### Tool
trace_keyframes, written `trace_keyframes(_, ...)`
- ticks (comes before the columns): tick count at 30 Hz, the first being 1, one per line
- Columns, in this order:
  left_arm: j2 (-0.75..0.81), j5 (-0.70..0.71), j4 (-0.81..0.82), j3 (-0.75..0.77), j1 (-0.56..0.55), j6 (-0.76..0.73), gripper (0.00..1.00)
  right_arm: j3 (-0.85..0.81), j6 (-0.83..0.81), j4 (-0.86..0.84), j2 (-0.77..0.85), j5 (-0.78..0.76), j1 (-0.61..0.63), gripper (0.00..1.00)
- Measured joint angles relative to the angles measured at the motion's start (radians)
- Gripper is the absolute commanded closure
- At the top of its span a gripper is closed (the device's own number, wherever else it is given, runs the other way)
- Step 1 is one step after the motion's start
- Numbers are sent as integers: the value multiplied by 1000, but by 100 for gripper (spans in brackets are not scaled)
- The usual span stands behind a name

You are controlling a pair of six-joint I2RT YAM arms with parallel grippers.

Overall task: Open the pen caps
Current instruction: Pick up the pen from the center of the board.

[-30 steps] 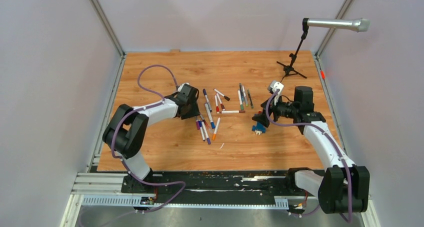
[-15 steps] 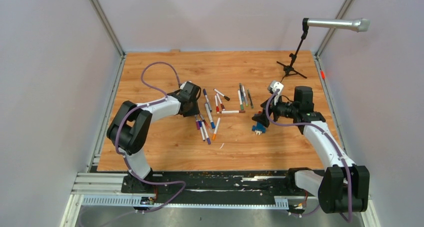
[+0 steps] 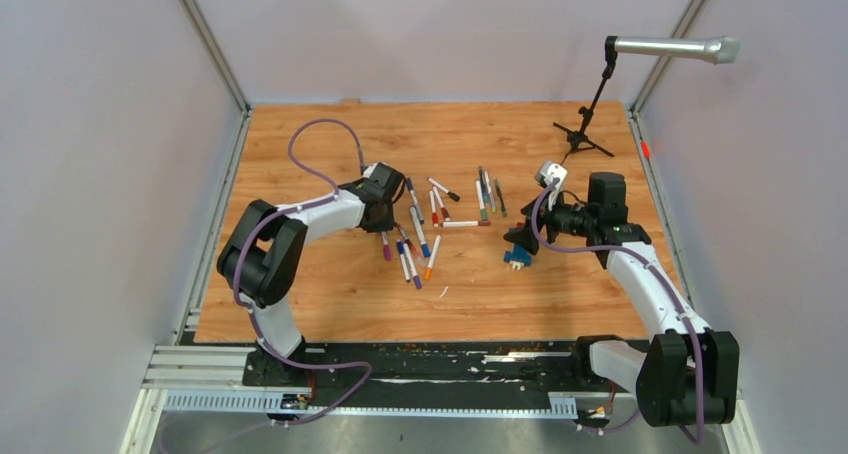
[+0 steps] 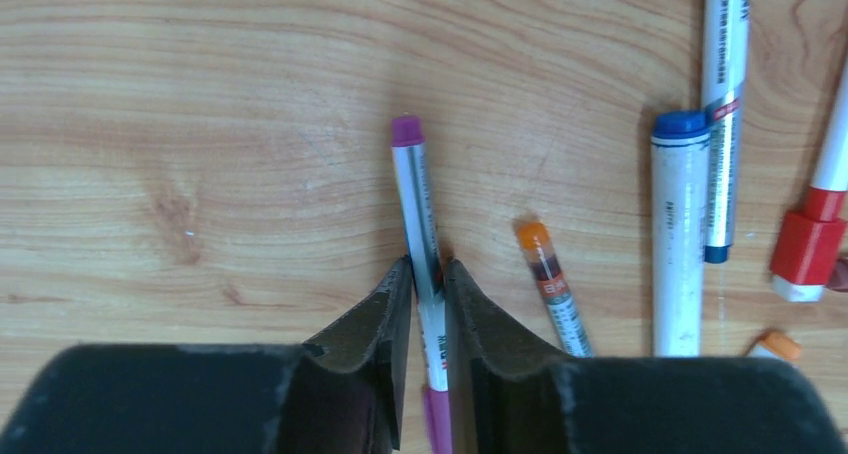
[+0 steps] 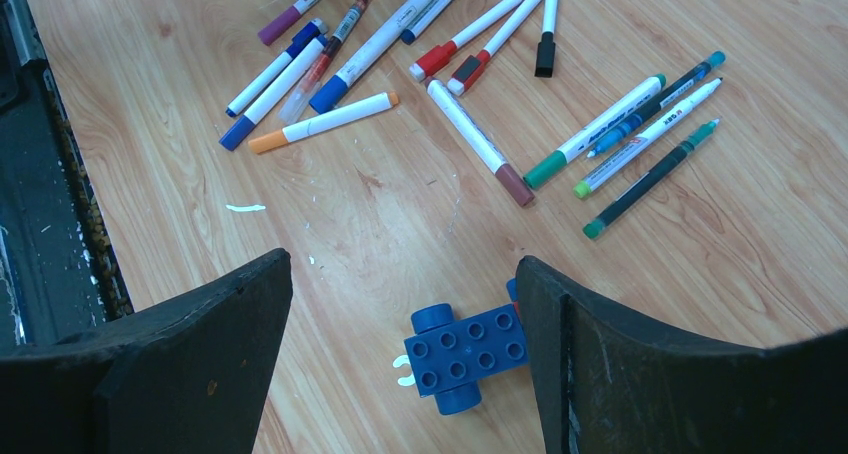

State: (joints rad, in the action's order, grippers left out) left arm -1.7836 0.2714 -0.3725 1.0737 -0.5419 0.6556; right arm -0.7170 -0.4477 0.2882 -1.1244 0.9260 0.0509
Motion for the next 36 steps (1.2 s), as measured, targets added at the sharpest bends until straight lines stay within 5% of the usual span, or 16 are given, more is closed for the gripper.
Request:
trace_keyframes(9,15,49,-14,-17,0,-50,100,0,-1,1,0,4,0,18)
trace_keyframes(36,430,-210,349,-386,1,-214,100,-36,-319,296,-33,137,-4,20)
